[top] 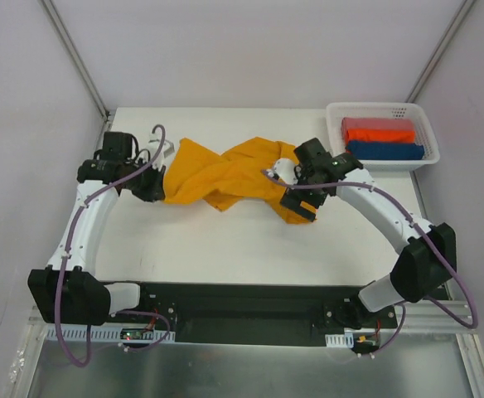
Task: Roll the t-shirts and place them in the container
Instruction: Flatten out the T-shirt at the center of the board.
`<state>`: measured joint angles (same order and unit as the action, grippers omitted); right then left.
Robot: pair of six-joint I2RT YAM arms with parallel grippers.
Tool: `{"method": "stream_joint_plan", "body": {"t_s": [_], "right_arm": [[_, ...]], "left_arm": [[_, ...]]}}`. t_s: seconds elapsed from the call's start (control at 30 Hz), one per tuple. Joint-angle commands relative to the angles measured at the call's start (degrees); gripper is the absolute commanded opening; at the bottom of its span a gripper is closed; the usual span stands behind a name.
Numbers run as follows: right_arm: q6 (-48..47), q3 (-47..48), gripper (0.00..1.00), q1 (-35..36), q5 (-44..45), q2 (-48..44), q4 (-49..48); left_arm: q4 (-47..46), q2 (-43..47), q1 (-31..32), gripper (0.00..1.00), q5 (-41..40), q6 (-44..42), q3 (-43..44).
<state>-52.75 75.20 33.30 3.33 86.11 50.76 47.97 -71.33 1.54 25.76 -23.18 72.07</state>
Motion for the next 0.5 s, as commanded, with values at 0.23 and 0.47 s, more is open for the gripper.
{"method": "stream_joint_plan", "body": {"t_s": [0.23,0.47], "right_arm": [[7.1,15.8,0.87,-18.4,-33.7,6.1,10.1],[-21.0,10.2,0.70,-22.6,-33.2,8.7,14.6]], "left_arm": [[1.9,-5.7,0.2,0.00,0.3,-0.2,-7.2],[1.0,-7.4,0.1,0.00,-7.3,-5.5,-9.5]]}}
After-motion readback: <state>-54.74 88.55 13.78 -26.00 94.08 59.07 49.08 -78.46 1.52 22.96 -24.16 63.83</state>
